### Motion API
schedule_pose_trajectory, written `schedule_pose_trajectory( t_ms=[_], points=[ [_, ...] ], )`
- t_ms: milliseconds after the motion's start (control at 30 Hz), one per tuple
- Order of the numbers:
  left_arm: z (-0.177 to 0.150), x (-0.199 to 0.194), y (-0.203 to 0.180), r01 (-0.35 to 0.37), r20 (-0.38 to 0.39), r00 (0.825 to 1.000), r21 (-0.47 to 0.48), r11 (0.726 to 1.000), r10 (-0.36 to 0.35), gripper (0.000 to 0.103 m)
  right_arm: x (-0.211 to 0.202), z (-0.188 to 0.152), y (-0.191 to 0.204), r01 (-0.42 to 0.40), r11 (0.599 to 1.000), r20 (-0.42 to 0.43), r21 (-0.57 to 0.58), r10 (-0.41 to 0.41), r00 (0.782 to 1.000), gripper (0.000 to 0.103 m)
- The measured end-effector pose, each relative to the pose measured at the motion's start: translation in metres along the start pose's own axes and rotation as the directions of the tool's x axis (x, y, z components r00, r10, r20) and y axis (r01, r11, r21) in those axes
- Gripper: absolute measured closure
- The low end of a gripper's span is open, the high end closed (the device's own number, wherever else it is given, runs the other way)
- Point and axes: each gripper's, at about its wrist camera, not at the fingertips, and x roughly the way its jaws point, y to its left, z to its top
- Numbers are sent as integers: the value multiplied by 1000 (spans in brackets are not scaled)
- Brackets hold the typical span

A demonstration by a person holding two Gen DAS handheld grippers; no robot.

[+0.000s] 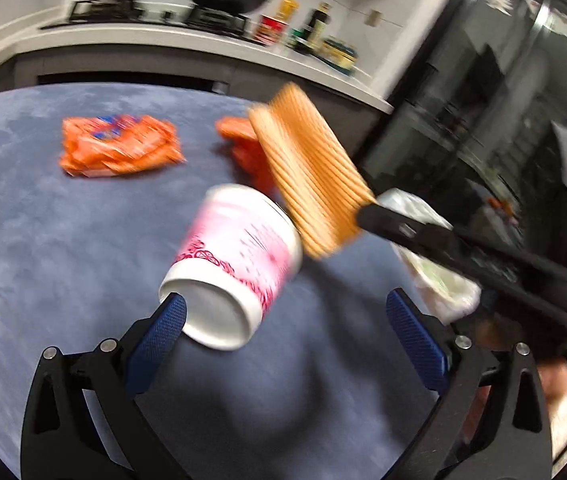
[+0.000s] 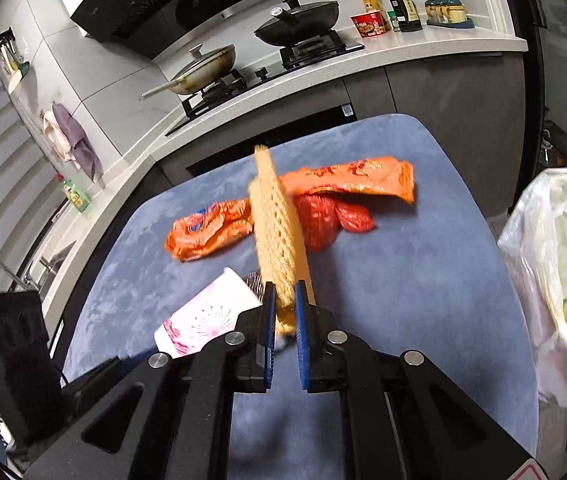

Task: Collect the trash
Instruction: 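Grasp the orange foam net with the right tool while the left tool grasps the pink cup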

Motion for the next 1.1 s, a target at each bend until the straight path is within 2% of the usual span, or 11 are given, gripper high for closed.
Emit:
schedule_pose_trajectory(
  t_ms=[100,300,367,567,667,800,933,1100],
  points=[
    [-10,-3,-6,-18,-10,1000,8,1000,18,7,-6,-6,-3,-2,1000,0,11,2,1000,93],
    [2,-10,16,-133,30,990,-70,989,135,7,-16,-7,-9,-2,1000,10,28,2,1000,93],
    [8,-5,27,-139,14,990,-91,986,141,7,-17,-7,-10,-3,1000,12,30,3,1000,93],
    [16,23,53,-106,-50,994,-193,975,98,8,-16,-6,-12,0,999,15,44,-1,1000,93],
    [17,27,50,-94,-44,995,-186,978,87,14,-16,-6,-14,5,999,14,51,-5,1000,93],
    [16,35,41,-76,-65,996,-154,985,66,39,-20,-5,-17,3,998,22,57,-4,1000,93],
    [14,27,30,-114,-42,993,-115,987,110,45,-29,-2,-18,-2,998,41,62,-1,999,93],
    [9,3,10,-132,0,991,-86,987,133,46,-48,2,-23,-6,998,78,66,1,997,93]
  ],
)
